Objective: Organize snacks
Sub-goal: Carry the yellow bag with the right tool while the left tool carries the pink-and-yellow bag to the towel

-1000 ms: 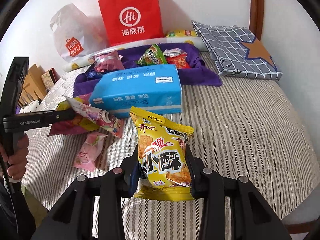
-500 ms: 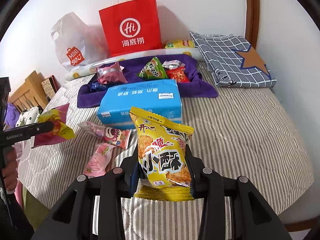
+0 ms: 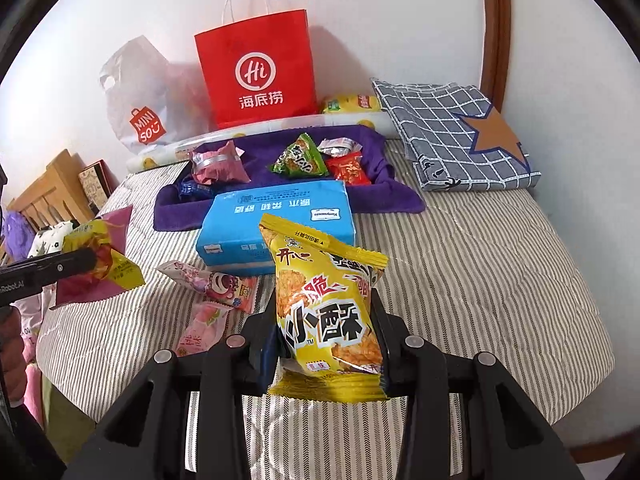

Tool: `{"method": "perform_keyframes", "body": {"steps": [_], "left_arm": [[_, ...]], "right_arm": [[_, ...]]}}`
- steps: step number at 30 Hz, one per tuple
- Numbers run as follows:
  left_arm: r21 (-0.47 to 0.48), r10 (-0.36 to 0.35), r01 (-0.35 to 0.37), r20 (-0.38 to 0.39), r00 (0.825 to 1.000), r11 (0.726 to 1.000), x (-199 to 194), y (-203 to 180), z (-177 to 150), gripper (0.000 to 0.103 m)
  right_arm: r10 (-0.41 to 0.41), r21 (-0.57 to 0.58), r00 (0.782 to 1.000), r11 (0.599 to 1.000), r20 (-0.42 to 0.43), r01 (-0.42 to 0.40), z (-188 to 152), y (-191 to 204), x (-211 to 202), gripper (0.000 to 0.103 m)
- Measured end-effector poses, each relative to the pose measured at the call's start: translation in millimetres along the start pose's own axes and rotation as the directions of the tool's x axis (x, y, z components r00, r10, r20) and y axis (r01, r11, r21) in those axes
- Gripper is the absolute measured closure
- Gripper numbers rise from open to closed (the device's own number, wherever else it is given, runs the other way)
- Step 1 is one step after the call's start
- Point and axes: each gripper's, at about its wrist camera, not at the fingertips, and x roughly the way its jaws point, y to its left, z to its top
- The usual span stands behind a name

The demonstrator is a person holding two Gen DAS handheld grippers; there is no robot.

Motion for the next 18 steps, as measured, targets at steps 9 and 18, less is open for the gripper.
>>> {"method": "perform_keyframes", "body": {"steps": [9,18], "left_arm": [[0.020,-0.007,0.007,0.001,1.000,1.000,-2.1,-9.0,3.1,0.056],[0.027,-0.014,0.014,-0.001,1.000,1.000,0.5,-14.1,5.3,0.056]], "right_arm": [[-0.010,0.015,1.000,1.000,-0.016,0.010,5.7,-3.6,3.0,0.065],[-0.008,0.015,1.000,1.000,-0.005,0.008,6.8,-2.5,-0.6,0.065]]}}
